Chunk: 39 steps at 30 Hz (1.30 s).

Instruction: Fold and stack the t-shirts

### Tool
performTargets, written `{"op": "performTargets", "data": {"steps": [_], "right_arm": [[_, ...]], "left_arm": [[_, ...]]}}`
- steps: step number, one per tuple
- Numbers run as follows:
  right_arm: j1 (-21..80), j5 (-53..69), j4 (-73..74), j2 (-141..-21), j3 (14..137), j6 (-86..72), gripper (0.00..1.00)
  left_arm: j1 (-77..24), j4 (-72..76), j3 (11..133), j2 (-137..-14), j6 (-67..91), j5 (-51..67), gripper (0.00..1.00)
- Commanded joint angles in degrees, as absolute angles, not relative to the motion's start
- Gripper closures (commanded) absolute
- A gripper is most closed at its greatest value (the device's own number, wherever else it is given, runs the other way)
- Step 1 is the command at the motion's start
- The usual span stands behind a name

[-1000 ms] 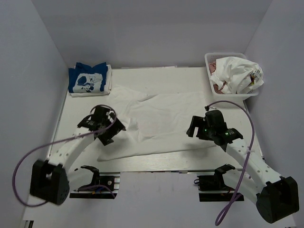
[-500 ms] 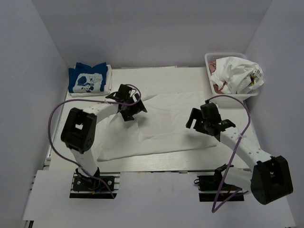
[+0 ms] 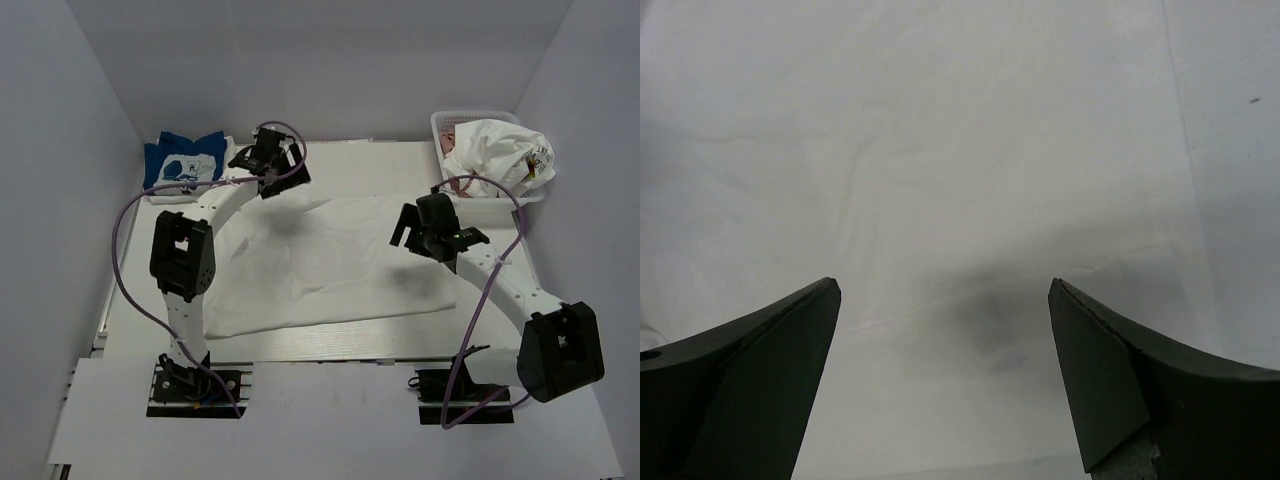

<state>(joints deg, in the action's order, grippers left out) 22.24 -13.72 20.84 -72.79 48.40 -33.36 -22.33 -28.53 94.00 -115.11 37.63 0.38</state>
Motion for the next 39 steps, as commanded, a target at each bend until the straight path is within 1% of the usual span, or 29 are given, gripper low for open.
{"op": "performTargets", "data": {"steps": [1, 4, 5, 6, 7, 8, 9, 13, 16, 22, 28, 31, 32, 36, 37, 38, 39], "right_arm": [[21.8, -17.0, 20.0, -74.3, 52.6, -31.7, 0.1], [21.7, -18.2, 20.3, -76.1, 55.5, -30.5, 0.1], [21.5, -18.2, 20.5, -77.2, 56.4, -30.0, 0.1], [21.5, -18.2, 20.8, -77.4, 57.4, -29.8, 0.1], [21.5, -17.9, 21.0, -77.6, 57.8, -29.7, 0.1], [21.4, -17.8, 21.3, -78.5, 58.5, -28.9, 0.1], [21.4, -17.8, 21.3, -78.5, 58.5, -28.9, 0.1], [21.2, -17.3, 21.8, -80.2, 59.4, -27.9, 0.1], [21.2, -15.7, 23.3, -81.6, 59.3, -26.9, 0.1], [21.0, -14.6, 25.2, -83.7, 58.3, -26.5, 0.1], [21.0, -13.2, 23.6, -84.4, 57.2, -26.6, 0.1], [20.7, -12.9, 22.7, -85.2, 57.5, -26.6, 0.1], [20.7, -12.7, 22.8, -85.8, 57.7, -26.6, 0.1], [20.7, -12.7, 22.9, -87.6, 58.5, -26.6, 0.1], [20.7, -12.8, 22.8, -87.8, 58.8, -26.5, 0.1], [20.7, -12.7, 22.9, -88.0, 58.7, -26.5, 0.1], [20.8, -12.7, 22.9, -88.7, 59.1, -26.5, 0.1]], "left_arm": [[-21.0, -35.1, 101.9, -114.9, 31.4, -14.1, 0.0], [-20.0, -40.8, 111.7, -121.5, 28.5, -19.3, 0.0], [-20.0, -43.1, 118.5, -123.8, 27.9, -20.2, 0.0], [-19.4, -45.9, 122.1, -128.7, 27.9, -22.1, 0.0], [-18.8, -49.7, 125.1, -130.8, 28.4, -22.8, 0.0], [-17.9, -50.4, 129.1, -133.6, 28.4, -23.4, 0.0], [-17.8, -50.4, 130.1, -133.6, 28.4, -23.4, 0.0], [-14.3, -42.0, 128.7, -135.8, 28.4, -18.9, 0.0], [-12.7, -37.5, 129.2, -138.4, 28.4, -18.4, 0.0], [-9.8, -33.6, 130.3, -142.4, 28.4, -17.8, 0.0], [-9.3, -30.1, 130.3, -144.7, 26.6, -12.1, 0.0], [-9.3, -29.4, 130.3, -145.8, 25.9, -10.3, 0.06], [-9.3, -28.9, 130.3, -145.8, 25.9, -10.3, 0.06], [-9.3, -28.9, 129.8, -147.0, 24.9, -11.7, 0.11], [-9.3, -29.6, 129.8, -147.0, 24.9, -13.3, 0.15], [-9.3, -30.2, 129.2, -147.5, 24.9, -14.1, 0.16], [-9.3, -30.2, 129.2, -147.5, 24.9, -14.1, 0.21]]}}
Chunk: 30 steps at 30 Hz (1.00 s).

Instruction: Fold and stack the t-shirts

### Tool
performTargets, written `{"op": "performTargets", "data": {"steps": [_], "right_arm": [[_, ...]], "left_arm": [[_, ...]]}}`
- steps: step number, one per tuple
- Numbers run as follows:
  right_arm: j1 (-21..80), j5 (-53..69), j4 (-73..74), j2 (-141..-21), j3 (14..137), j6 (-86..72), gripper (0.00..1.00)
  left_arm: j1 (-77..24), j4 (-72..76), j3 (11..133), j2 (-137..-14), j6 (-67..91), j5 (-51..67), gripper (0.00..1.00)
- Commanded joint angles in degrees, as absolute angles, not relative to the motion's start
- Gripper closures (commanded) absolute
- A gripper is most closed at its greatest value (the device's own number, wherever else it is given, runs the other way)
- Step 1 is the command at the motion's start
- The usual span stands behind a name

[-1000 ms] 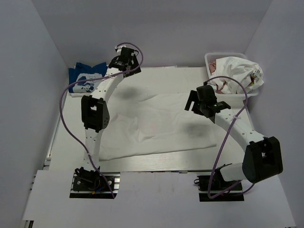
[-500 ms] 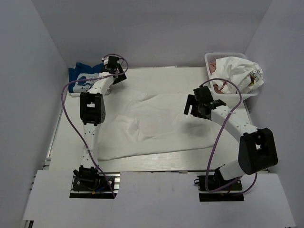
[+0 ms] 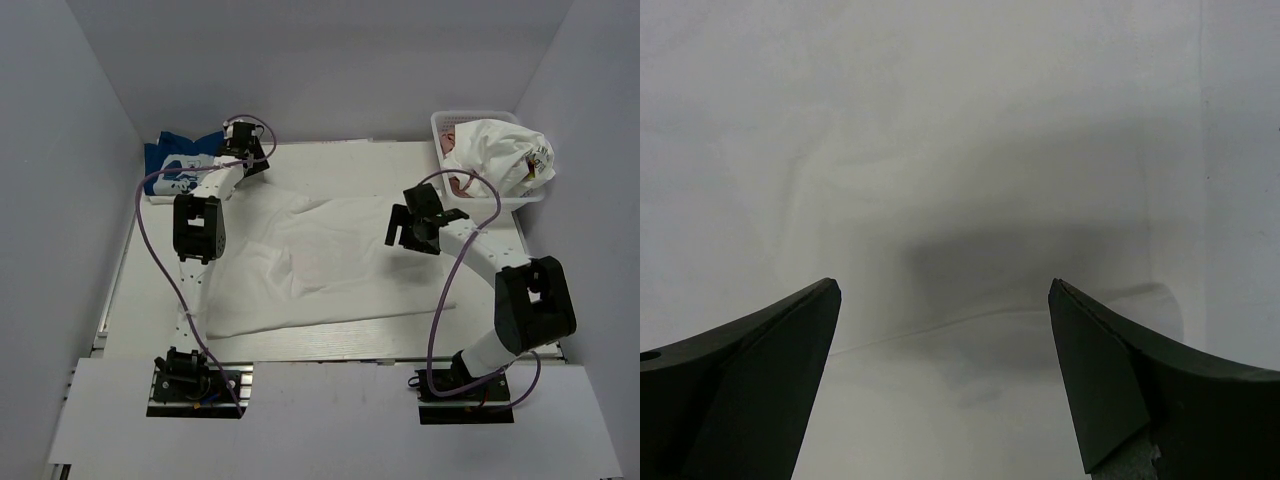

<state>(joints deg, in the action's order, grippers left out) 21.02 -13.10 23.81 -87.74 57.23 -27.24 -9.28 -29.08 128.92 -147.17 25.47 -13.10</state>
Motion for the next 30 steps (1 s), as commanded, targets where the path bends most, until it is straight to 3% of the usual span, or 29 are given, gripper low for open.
{"op": "performTargets", "data": {"steps": [1, 2, 4, 5, 6, 21, 30], "right_arm": [[20.6, -12.7, 22.9, -88.8, 59.3, -26.5, 0.1], [20.6, -13.4, 22.9, -89.2, 59.8, -26.5, 0.1], [20.0, -14.6, 23.1, -90.2, 61.5, -28.1, 0.1], [19.4, -16.3, 24.2, -91.0, 62.4, -29.0, 0.1], [19.5, -17.0, 24.9, -92.0, 63.5, -31.5, 0.1], [15.6, -23.4, 26.9, -104.2, 82.6, -32.1, 0.1], [13.8, -24.3, 28.9, -112.0, 90.6, -30.1, 0.1]], "left_arm": [[-9.3, -30.2, 128.3, -147.5, 24.1, -14.1, 0.34], [-9.3, -30.2, 128.3, -147.5, 23.5, -12.9, 0.43], [-9.3, -31.0, 127.8, -147.5, 22.8, -10.6, 0.71], [-9.3, -31.0, 125.9, -147.5, 22.8, -9.7, 0.93], [-9.3, -30.3, 124.7, -146.5, 22.8, -9.1, 0.99], [-10.4, -17.2, 109.3, -125.9, 15.3, -10.5, 1.0], [-10.4, -11.7, 96.3, -113.3, 9.1, -1.5, 1.0]]}}
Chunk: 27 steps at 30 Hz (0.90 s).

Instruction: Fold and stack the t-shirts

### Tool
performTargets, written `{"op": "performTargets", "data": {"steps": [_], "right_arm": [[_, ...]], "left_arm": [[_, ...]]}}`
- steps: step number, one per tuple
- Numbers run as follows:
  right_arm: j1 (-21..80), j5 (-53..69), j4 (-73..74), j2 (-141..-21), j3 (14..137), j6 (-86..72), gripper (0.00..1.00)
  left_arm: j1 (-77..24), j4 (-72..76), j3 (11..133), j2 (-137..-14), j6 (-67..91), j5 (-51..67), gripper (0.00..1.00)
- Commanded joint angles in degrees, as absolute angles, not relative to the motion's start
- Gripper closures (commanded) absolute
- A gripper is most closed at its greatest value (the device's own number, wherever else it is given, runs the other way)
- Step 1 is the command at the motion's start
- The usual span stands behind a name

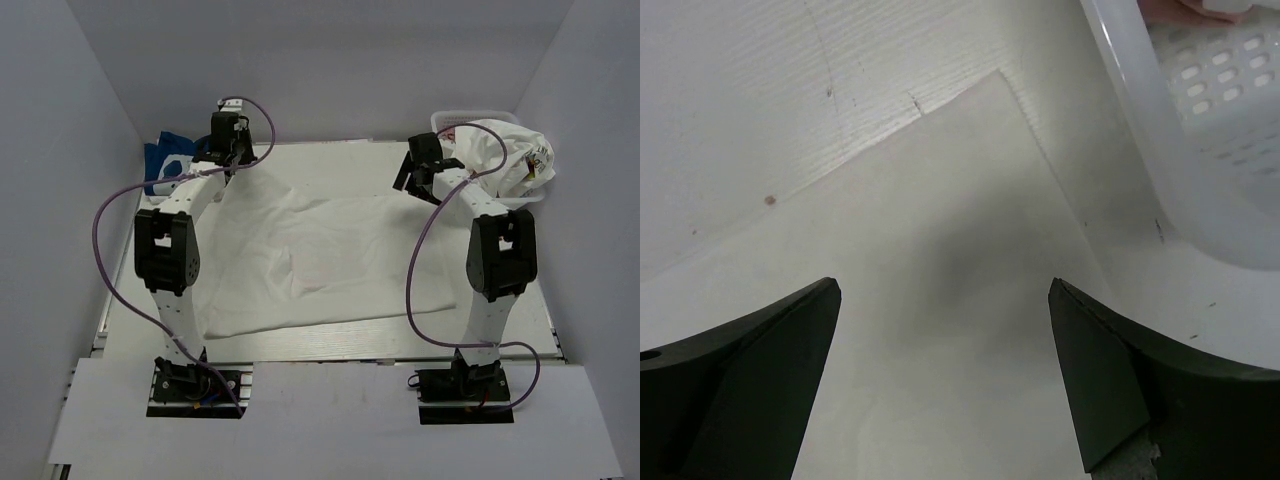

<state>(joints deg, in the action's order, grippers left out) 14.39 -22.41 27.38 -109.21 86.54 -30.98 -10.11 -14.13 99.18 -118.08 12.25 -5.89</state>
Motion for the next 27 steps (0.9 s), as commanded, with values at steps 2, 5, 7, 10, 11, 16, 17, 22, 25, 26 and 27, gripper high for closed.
{"op": "performTargets", "data": {"steps": [2, 5, 7, 10, 11, 16, 17, 22, 25, 26, 27], "right_arm": [[13.4, -24.5, 29.5, -113.4, 93.2, -30.2, 0.1], [12.7, -24.8, 31.5, -117.1, 97.3, -30.5, 0.1], [12.5, -24.7, 33.7, -120.6, 101.8, -31.6, 0.1], [12.1, -25.1, 35.3, -124.0, 105.2, -33.1, 0.1], [12.0, -25.6, 34.1, -124.9, 106.2, -33.4, 0.1], [11.9, -26.9, 31.2, -128.4, 108.9, -33.7, 0.1], [12.0, -27.5, 30.9, -129.0, 109.6, -33.5, 0.1], [12.1, -27.2, 28.7, -132.4, 110.5, -34.4, 0.1], [12.4, -27.9, 27.8, -134.0, 111.0, -35.6, 0.1], [12.4, -27.9, 27.8, -134.6, 111.2, -35.8, 0.1], [12.4, -27.9, 28.0, -134.6, 111.1, -35.8, 0.12]], "left_arm": [[-10.4, -10.5, 92.8, -110.9, 8.4, 0.3, 1.0], [-10.4, -10.5, 89.7, -109.1, 7.9, 1.0, 1.0], [-10.4, -9.7, 87.7, -108.1, 7.9, 1.5, 1.0], [-10.4, -9.1, 86.4, -106.8, 7.9, 2.0, 1.0], [-10.4, -9.1, 86.4, -106.3, 7.9, 2.6, 1.0], [-10.4, -8.5, 84.7, -105.2, 7.3, 3.5, 1.0], [-10.4, -8.5, 84.7, -104.6, 7.3, 3.5, 1.0], [-10.4, -7.4, 80.5, -101.3, 7.9, 5.6, 1.0], [-10.4, -6.9, 78.5, -99.0, 8.4, 7.5, 1.0], [-10.4, -7.6, 77.7, -98.4, 8.4, 8.0, 1.0], [-10.4, -8.1, 76.8, -97.9, 9.0, 8.6, 1.0]]}}
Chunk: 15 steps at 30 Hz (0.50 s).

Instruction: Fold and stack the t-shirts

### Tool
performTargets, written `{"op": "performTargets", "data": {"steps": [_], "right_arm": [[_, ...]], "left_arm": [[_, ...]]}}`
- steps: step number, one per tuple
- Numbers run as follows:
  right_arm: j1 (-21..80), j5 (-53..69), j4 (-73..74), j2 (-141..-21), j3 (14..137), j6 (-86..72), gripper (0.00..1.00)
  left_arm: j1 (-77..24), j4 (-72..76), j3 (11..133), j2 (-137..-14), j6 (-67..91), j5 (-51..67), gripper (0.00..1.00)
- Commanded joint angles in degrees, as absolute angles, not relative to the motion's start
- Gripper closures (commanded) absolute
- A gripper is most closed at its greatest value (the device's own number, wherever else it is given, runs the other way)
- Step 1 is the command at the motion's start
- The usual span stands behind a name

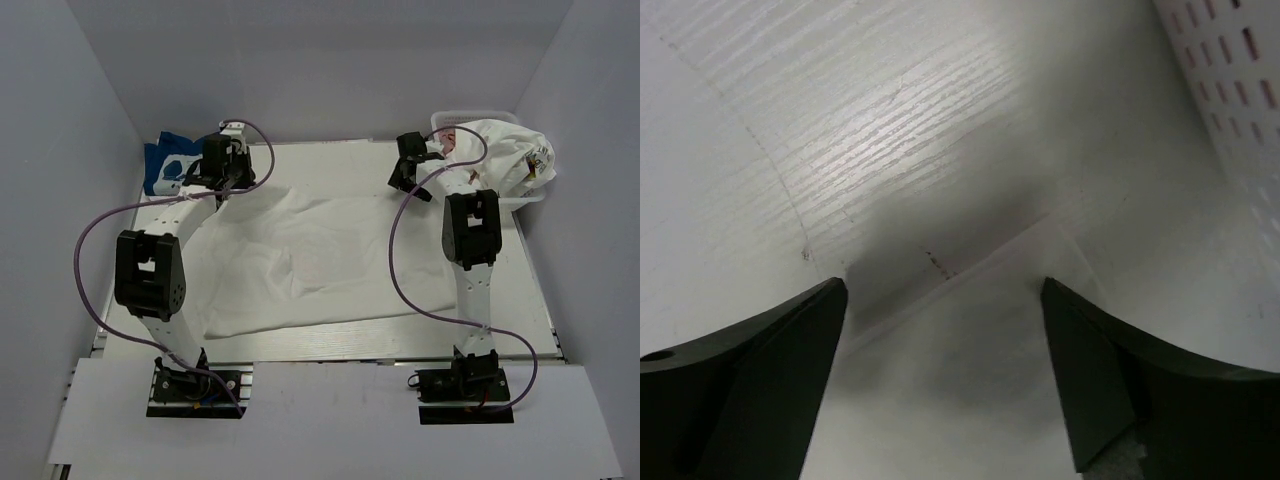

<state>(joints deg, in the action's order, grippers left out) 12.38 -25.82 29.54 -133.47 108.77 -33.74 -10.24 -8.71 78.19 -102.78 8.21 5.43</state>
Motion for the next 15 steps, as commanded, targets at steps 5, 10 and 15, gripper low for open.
{"op": "performTargets", "data": {"steps": [5, 10, 15], "right_arm": [[12.4, -29.6, 27.6, -133.3, 107.0, -36.0, 0.48], [12.4, -29.6, 25.0, -131.2, 104.4, -34.5, 0.78], [12.5, -28.7, 24.1, -129.8, 104.7, -32.2, 1.0]], "left_arm": [[-10.4, -8.1, 73.3, -94.7, 9.6, 10.1, 1.0], [-10.4, -8.1, 72.0, -92.6, 10.2, 11.2, 1.0], [-10.4, -8.6, 70.0, -90.3, 11.2, 10.5, 1.0]]}}
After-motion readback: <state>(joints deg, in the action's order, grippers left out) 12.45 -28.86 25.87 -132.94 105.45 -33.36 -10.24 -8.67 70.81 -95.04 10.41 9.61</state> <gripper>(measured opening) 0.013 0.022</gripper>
